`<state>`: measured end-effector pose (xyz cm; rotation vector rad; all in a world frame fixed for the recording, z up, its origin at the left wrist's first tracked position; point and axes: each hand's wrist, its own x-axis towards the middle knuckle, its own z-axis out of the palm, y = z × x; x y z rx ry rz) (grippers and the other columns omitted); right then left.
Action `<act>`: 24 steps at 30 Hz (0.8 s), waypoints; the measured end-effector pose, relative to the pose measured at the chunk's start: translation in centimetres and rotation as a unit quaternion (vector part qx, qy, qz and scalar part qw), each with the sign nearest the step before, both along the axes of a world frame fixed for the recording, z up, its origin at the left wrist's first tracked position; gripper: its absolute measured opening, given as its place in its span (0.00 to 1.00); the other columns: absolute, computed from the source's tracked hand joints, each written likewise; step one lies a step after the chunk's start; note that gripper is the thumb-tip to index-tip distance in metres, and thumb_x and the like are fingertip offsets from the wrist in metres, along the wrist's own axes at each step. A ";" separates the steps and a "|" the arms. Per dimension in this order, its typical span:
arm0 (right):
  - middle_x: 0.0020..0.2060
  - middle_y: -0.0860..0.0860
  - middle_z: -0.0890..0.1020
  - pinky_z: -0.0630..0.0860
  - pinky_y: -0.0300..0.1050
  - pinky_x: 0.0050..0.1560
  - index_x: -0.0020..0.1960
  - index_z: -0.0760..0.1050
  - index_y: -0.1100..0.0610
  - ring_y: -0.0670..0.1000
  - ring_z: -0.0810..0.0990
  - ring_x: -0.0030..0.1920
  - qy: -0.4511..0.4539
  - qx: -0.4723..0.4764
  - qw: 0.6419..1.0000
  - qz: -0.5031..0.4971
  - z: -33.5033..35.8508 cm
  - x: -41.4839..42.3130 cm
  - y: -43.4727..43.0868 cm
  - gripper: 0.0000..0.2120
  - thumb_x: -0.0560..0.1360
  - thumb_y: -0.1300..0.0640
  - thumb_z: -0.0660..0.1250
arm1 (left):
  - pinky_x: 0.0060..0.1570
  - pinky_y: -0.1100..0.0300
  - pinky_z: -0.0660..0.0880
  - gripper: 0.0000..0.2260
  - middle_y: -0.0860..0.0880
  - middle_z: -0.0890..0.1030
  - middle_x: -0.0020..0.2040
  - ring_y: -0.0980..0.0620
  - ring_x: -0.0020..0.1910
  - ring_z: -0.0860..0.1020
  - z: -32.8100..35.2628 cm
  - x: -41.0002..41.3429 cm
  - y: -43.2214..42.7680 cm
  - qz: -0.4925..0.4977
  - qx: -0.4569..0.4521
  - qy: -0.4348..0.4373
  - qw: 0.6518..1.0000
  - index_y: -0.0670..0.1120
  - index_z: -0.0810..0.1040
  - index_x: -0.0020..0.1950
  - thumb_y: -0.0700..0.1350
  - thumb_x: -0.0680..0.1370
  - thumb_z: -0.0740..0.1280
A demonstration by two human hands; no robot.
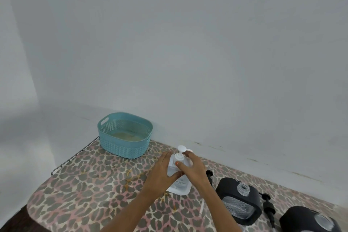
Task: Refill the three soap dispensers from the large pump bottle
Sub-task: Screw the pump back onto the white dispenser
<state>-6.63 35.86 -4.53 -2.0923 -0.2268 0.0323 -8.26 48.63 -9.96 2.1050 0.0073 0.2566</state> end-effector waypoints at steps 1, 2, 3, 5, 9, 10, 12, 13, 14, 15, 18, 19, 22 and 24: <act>0.62 0.48 0.76 0.65 0.51 0.68 0.64 0.72 0.50 0.50 0.72 0.64 0.003 0.003 1.000 0.012 0.2 0.0 -0.3 0.20 0.72 0.54 0.68 | 0.65 0.50 0.69 0.38 0.52 0.69 0.68 0.54 0.67 0.68 0.0 0.0 0.0 -0.001 0.000 -0.002 1.000 0.53 0.63 0.69 0.73 0.64 0.61; 0.62 0.48 0.76 0.66 0.49 0.67 0.64 0.73 0.50 0.50 0.72 0.64 0.003 0.002 1.000 0.020 0.3 0.0 -0.5 0.19 0.73 0.55 0.67 | 0.64 0.50 0.70 0.37 0.53 0.70 0.66 0.55 0.65 0.69 0.1 -0.1 -0.1 0.000 -0.001 -0.005 1.000 0.53 0.64 0.68 0.72 0.65 0.61; 0.62 0.48 0.77 0.66 0.48 0.67 0.64 0.73 0.50 0.49 0.72 0.64 0.002 0.000 1.000 0.022 0.3 0.1 -0.6 0.19 0.73 0.55 0.67 | 0.63 0.51 0.70 0.37 0.53 0.71 0.65 0.55 0.65 0.70 0.1 -0.1 -0.1 0.002 -0.001 -0.006 1.000 0.53 0.64 0.67 0.71 0.65 0.62; 0.59 0.49 0.78 0.67 0.48 0.65 0.62 0.74 0.51 0.50 0.74 0.62 -0.005 -0.003 1.000 0.003 0.2 0.1 -0.6 0.19 0.71 0.54 0.70 | 0.64 0.50 0.70 0.39 0.53 0.70 0.66 0.54 0.66 0.69 0.0 -0.1 -0.2 0.004 -0.001 -0.005 1.000 0.53 0.63 0.68 0.74 0.64 0.61; 0.44 0.42 0.77 0.68 0.55 0.63 0.52 0.71 0.47 0.49 0.76 0.52 -0.038 -0.006 0.998 -0.051 -0.2 0.1 0.5 0.16 0.68 0.51 0.73 | 0.65 0.49 0.69 0.38 0.51 0.69 0.68 0.52 0.67 0.68 0.3 -0.3 -0.2 0.005 0.007 0.003 1.000 0.52 0.62 0.69 0.72 0.65 0.61; 0.42 0.41 0.76 0.67 0.54 0.63 0.50 0.69 0.47 0.48 0.75 0.50 -0.044 -0.006 0.997 -0.062 -0.2 0.0 0.8 0.16 0.67 0.50 0.73 | 0.66 0.49 0.67 0.37 0.51 0.67 0.70 0.52 0.69 0.66 0.4 -0.4 -0.3 0.004 0.004 0.002 1.000 0.51 0.61 0.70 0.68 0.67 0.63; 0.44 0.42 0.74 0.65 0.50 0.63 0.51 0.68 0.48 0.46 0.73 0.49 -0.061 -0.019 0.995 -0.071 -0.1 -0.2 1.2 0.17 0.68 0.49 0.73 | 0.70 0.50 0.64 0.34 0.55 0.64 0.70 0.54 0.71 0.62 0.6 -0.6 -0.3 0.005 0.007 -0.002 1.000 0.50 0.60 0.72 0.60 0.71 0.67; 0.46 0.43 0.74 0.65 0.47 0.62 0.54 0.69 0.48 0.46 0.72 0.50 -0.064 -0.025 0.996 -0.062 -0.1 -0.3 1.2 0.18 0.69 0.48 0.72 | 0.70 0.51 0.64 0.33 0.57 0.65 0.69 0.55 0.71 0.63 0.6 -0.5 -0.3 0.006 0.005 -0.007 1.000 0.50 0.60 0.71 0.59 0.71 0.67; 0.49 0.44 0.74 0.65 0.47 0.62 0.58 0.70 0.50 0.47 0.72 0.53 -0.056 -0.026 0.997 -0.048 -0.1 -0.2 1.1 0.20 0.69 0.48 0.71 | 0.69 0.51 0.64 0.33 0.57 0.65 0.69 0.56 0.70 0.64 0.5 -0.4 -0.2 0.004 0.001 -0.010 1.000 0.51 0.61 0.71 0.60 0.70 0.66; 0.53 0.45 0.75 0.65 0.48 0.64 0.62 0.70 0.51 0.48 0.73 0.56 -0.045 -0.023 0.998 -0.030 0.0 -0.2 0.9 0.23 0.70 0.48 0.71 | 0.69 0.52 0.64 0.33 0.58 0.65 0.68 0.57 0.69 0.64 0.5 -0.4 -0.2 0.002 0.000 -0.013 1.000 0.51 0.61 0.70 0.61 0.70 0.66; 0.59 0.47 0.76 0.68 0.51 0.65 0.65 0.70 0.50 0.49 0.73 0.61 -0.016 -0.016 1.000 0.022 0.4 0.1 0.0 0.22 0.72 0.51 0.69 | 0.68 0.52 0.65 0.37 0.56 0.65 0.69 0.56 0.69 0.64 0.6 -0.5 -0.2 0.007 0.002 -0.010 1.000 0.50 0.60 0.71 0.66 0.68 0.64; 0.58 0.48 0.78 0.69 0.49 0.64 0.64 0.71 0.50 0.49 0.74 0.60 -0.015 -0.013 0.999 0.028 0.5 0.1 -0.3 0.20 0.72 0.52 0.69 | 0.67 0.50 0.67 0.38 0.53 0.66 0.70 0.54 0.69 0.65 0.7 -0.6 -0.3 0.007 0.002 -0.012 1.000 0.51 0.61 0.71 0.68 0.66 0.63; 0.53 0.47 0.79 0.69 0.41 0.58 0.60 0.75 0.53 0.46 0.75 0.55 -0.023 0.002 0.999 0.024 0.7 0.2 -0.7 0.17 0.72 0.54 0.70 | 0.66 0.49 0.68 0.39 0.51 0.67 0.69 0.52 0.68 0.66 0.4 -0.6 -0.3 0.008 0.007 -0.004 1.000 0.51 0.61 0.71 0.70 0.65 0.62; 0.50 0.47 0.79 0.69 0.41 0.57 0.58 0.76 0.54 0.45 0.75 0.52 -0.033 -0.005 0.999 0.001 0.6 0.2 -0.3 0.17 0.71 0.54 0.71 | 0.66 0.49 0.68 0.41 0.52 0.68 0.69 0.53 0.68 0.67 0.2 -0.4 -0.2 0.010 0.002 -0.004 1.000 0.53 0.61 0.70 0.73 0.64 0.60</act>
